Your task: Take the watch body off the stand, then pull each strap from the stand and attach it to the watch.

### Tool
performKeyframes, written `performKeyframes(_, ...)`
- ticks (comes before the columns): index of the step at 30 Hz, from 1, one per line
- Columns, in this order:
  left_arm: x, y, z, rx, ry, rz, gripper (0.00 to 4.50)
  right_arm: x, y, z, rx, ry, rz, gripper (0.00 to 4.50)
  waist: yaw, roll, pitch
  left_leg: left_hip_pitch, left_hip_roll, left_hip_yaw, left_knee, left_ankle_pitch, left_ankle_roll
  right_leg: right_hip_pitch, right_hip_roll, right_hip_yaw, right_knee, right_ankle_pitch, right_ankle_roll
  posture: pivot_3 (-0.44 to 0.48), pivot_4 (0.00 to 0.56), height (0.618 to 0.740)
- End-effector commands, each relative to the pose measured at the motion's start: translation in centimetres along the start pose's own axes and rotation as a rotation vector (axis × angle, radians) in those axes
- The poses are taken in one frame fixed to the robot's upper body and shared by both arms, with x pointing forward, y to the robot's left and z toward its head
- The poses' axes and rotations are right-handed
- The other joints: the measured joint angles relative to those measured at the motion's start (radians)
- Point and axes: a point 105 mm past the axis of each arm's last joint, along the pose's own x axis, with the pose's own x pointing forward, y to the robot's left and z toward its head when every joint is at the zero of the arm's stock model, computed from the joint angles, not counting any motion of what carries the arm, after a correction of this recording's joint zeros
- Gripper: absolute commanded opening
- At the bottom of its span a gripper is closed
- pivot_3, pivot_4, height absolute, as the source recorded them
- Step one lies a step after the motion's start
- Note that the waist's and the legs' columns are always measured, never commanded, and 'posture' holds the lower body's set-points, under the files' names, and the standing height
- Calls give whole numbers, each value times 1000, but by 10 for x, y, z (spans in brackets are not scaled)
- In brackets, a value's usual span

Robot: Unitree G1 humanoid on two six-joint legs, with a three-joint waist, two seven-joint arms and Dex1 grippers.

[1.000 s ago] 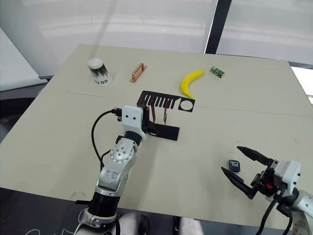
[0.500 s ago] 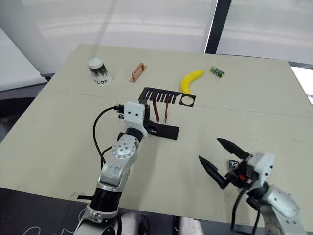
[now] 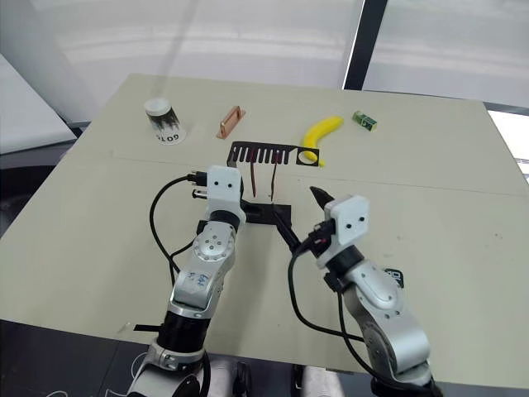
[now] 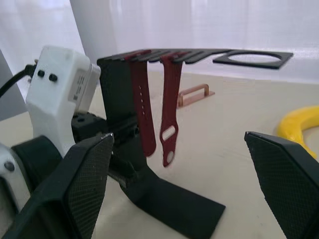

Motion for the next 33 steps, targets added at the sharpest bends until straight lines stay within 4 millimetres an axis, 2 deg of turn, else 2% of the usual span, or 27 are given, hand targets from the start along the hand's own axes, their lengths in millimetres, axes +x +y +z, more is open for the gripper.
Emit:
performKeyframes(1,0,3,6,-20,-15,47,53,11,0,3,-16,-8,-49,4500,-1,0,0,0,0,0,0,0,0,0,0,0,0,0,0,0,150,729)
performKeyframes(10,1,3,5,-11,-17,53,53,32,-10,-6,-44,21,-118,4500,-16,0,0,-1,0,0,0,0,1,0,0,-1,0,0,0,0,150,729)
performKeyframes(13,1,3,5,-9,-16,53,0,36,-9,-7,-48,24,-108,3679,-17,0,0,-1,0,0,0,0,1,0,0,-1,0,0,0,0,150,729)
performKeyframes(14,1,3,5,-8,-15,52,0,37,-8,-7,-48,22,-103,3247,-17,0,0,-1,0,0,0,0,1,0,0,-1,0,0,0,0,150,729)
performKeyframes(24,1,4,4,-8,-13,54,0,42,0,-7,-19,13,-74,3247,-17,0,0,-2,0,0,0,0,1,-1,0,-1,0,0,0,0,150,729)
performKeyframes(33,1,3,4,-7,-10,46,0,55,2,-9,-18,15,-83,3247,-18,0,0,-3,0,-1,0,0,1,-2,0,-1,0,0,0,0,150,729)
